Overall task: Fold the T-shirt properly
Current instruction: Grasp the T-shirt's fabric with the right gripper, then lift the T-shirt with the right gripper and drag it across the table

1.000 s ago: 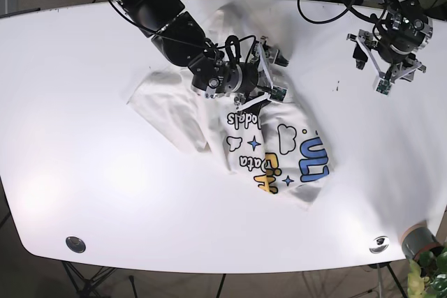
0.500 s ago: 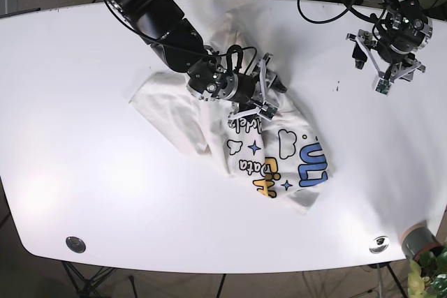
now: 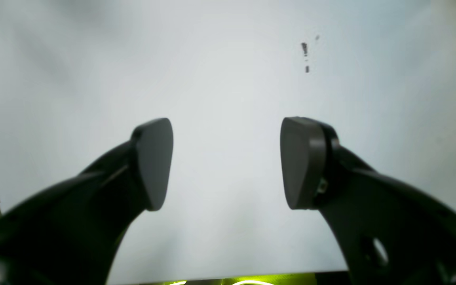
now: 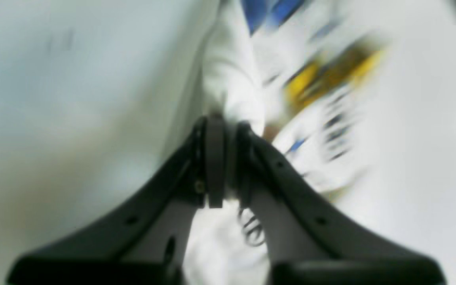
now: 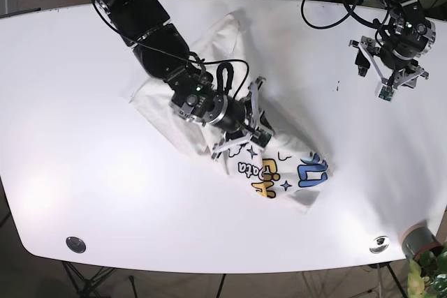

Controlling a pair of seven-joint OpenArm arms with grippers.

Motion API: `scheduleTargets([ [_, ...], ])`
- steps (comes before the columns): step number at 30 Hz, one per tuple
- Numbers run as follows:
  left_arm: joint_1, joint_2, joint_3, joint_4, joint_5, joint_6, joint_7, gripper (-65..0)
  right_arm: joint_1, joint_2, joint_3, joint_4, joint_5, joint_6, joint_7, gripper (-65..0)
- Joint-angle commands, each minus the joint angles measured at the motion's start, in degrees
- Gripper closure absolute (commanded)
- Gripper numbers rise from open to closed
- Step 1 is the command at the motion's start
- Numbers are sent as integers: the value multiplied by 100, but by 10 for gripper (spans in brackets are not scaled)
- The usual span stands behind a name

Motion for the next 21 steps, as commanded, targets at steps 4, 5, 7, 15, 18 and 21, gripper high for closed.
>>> scheduleTargets([
  [4, -518, 389, -245, 193, -28, 5, -53, -371, 782, -74, 451, 970, 50, 415, -664, -22],
  [5, -615, 485, -351, 220, -20, 5, -53, -351, 1037, -74, 539, 1110, 68, 476, -840, -22],
  [7, -729, 635, -412, 220, -20, 5, -53, -322, 1441, -66, 653, 1242, 86, 547, -1086, -22],
  [15, -896, 740, -219, 211, -20, 5, -53, -311, 3287, -39, 1251, 1040, 33, 1048, -1649, -22],
  [18, -888, 731, 10, 211, -20, 5, -53, -311, 3911, -48, 1418, 706, 33, 1083, -1842, -22],
  [21, -888, 731, 71, 211, -2, 5, -53, -311, 4562, -74, 1585, 512, 33, 1065, -2124, -22],
])
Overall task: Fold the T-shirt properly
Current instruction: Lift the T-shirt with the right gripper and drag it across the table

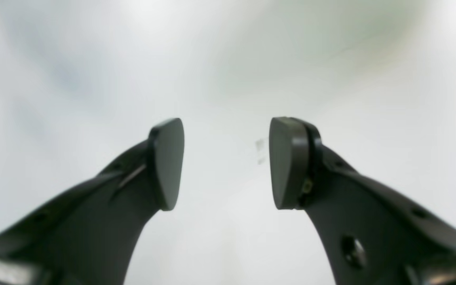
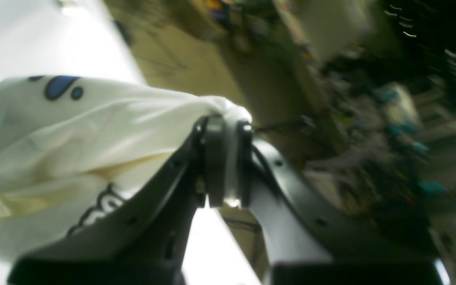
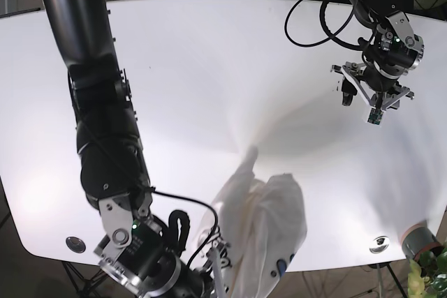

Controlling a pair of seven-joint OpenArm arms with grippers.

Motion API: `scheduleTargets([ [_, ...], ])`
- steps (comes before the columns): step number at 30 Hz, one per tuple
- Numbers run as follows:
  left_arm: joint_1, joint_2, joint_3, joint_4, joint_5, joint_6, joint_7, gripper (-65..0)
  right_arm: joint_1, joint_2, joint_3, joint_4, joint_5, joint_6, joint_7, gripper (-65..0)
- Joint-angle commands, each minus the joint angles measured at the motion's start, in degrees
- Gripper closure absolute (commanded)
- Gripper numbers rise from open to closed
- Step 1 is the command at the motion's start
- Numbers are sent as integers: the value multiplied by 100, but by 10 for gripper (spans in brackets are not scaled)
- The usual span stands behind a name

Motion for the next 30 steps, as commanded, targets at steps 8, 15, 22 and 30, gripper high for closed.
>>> scheduleTargets([
  [8, -145, -9, 2, 82, 15, 14, -93, -312, 943, -277, 453, -208, 31, -51, -235, -22],
  [15, -303, 26, 2, 11, 33, 14, -93, -312, 653, -540, 453, -199, 22, -51, -270, -22],
  [22, -286, 0, 2, 11, 33, 14, -93, -312, 600, -725, 488, -85, 13, -51, -534, -22],
  [30, -268, -36, -34, -59, 42, 14, -93, -312, -490, -725, 497, 399, -40, -51, -630, -22],
])
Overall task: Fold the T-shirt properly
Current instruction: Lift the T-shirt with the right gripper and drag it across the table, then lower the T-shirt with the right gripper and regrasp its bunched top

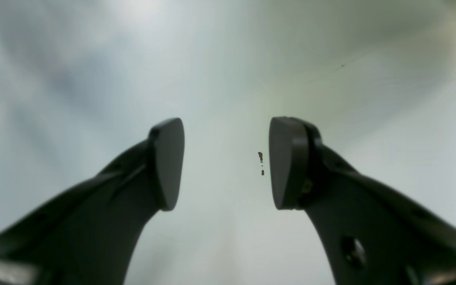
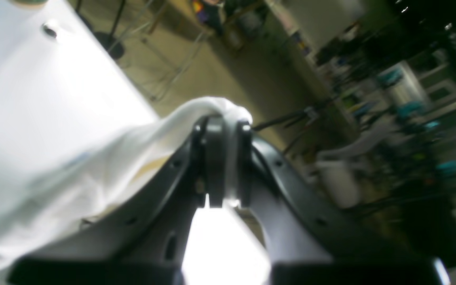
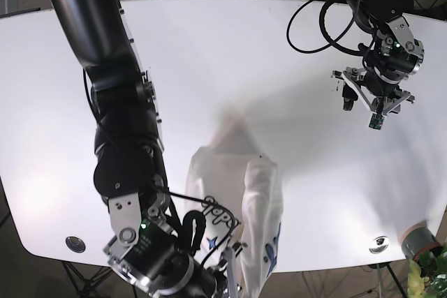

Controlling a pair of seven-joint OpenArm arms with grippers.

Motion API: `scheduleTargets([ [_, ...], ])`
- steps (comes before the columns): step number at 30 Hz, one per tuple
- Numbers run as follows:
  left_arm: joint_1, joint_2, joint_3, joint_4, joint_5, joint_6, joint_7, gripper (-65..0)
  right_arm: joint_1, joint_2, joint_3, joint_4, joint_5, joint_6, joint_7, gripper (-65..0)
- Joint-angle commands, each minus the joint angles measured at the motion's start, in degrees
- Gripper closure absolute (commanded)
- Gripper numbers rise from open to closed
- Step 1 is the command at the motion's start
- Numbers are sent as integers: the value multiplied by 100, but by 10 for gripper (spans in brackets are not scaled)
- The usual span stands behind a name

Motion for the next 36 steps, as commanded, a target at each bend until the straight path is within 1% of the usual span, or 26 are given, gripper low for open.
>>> scheduleTargets([
  [1, -58, -62, -25, 83, -46, 10, -112, -312, -207, 1, 27, 288, -123, -29, 106, -22],
  [5, -58, -62, -34, 74, -46, 10, -112, -312, -1024, 1, 9, 807, -457, -21, 106, -22],
  [9, -58, -62, -16, 74, -46, 10, -112, -312, -2062, 18, 27, 1325, -659, -21, 115, -22],
  [14, -67, -79, -34, 74, -46, 10, -121, -312, -3451, 247, 53, 1738, -659, -21, 212, -22],
  [17, -76, -299, -34, 57, -46, 10, -121, -312, -4198, 282, 370, 1835, -659, -21, 475, -22],
  [21, -85, -396, -60, -110, -46, 10, -121, -312, -4778, 282, 853, 1817, -651, -21, 774, -22],
  [23, -58, -545, -174, -128, -46, 10, -121, -312, -5068, 291, 1143, 1791, -651, -21, 950, -22],
  [26, -50, -598, -297, -242, -46, 10, -121, -312, -5306, 414, 1433, 1580, -651, -12, 1284, -22],
  [30, -50, -633, -438, -506, -54, 10, -121, -311, -5455, 581, 1574, 938, -651, -12, 1812, -22],
  [33, -50, -712, -632, -594, -54, 10, -121, -311, -5525, 660, 1680, 675, -651, -12, 2181, -25],
  [35, -50, -739, -667, -664, -46, 10, -121, -311, -5525, 669, 1697, 648, -651, -29, 2251, -30],
  [36, -50, -739, -675, -691, -54, 10, -121, -311, -5525, 669, 1697, 666, -651, -47, 2251, -43],
])
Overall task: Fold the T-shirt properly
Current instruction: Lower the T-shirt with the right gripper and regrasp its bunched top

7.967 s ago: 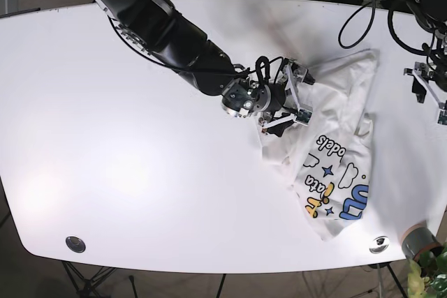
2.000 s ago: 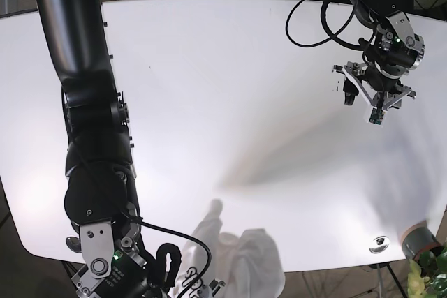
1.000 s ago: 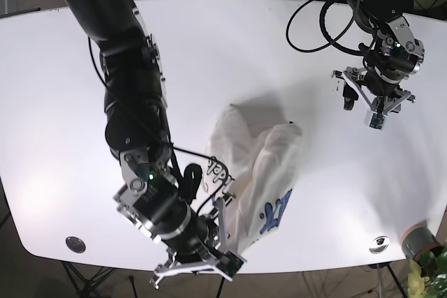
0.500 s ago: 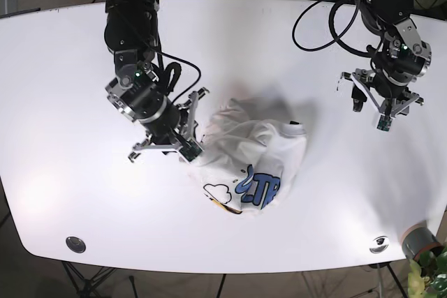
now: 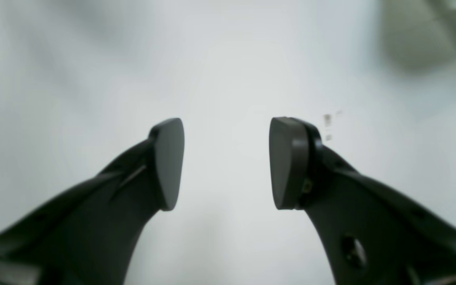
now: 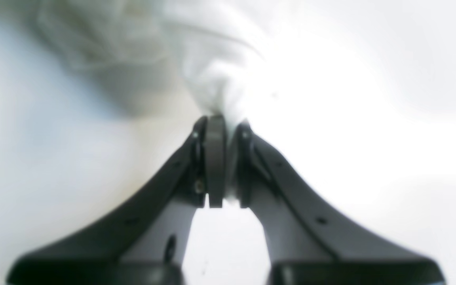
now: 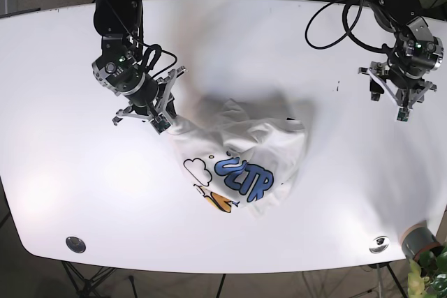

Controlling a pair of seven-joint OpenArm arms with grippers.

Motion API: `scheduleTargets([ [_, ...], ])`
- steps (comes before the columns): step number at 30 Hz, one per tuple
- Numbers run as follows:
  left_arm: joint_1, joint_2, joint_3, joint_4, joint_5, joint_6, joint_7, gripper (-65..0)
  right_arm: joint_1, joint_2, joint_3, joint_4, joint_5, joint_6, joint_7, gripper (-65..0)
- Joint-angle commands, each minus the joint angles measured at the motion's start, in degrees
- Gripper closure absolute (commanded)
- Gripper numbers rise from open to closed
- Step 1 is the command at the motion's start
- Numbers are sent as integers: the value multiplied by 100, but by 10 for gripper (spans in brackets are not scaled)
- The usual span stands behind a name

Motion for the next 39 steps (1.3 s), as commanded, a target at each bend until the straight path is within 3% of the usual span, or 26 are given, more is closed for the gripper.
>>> scheduleTargets([
  [1, -56, -105, -13, 7, -63, 10, -99, -311, 125, 17, 19, 179, 62, -51, 175, -71],
  [2, -38, -105, -22, -2, -63, 10, -99, -311, 125, 17, 19, 267, 62, -60, 175, -105],
  [7, 93, -210, -22, 15, -72, 10, -99, -310, 10, -9, -69, 1128, 71, -25, -89, -407],
  [10, 93, -210, -13, 15, -72, 10, -99, -310, -51, -18, -483, 1462, 308, -16, -221, -515],
  [16, 93, -210, -13, 15, -72, 10, -99, -308, -113, 149, -1344, 1480, 792, -25, -230, -533],
  [25, 111, -193, 4, 15, -72, 10, -99, -308, 591, 184, -3146, 1084, 712, -69, -203, -533],
  [34, 120, -193, -13, -2, -63, 10, -99, -307, 1654, -405, -3999, -481, -369, -34, 157, -531],
  [39, 120, -193, -13, -2, -63, 10, -99, -307, 1988, -545, -4280, -1307, -474, -60, 403, -531],
])
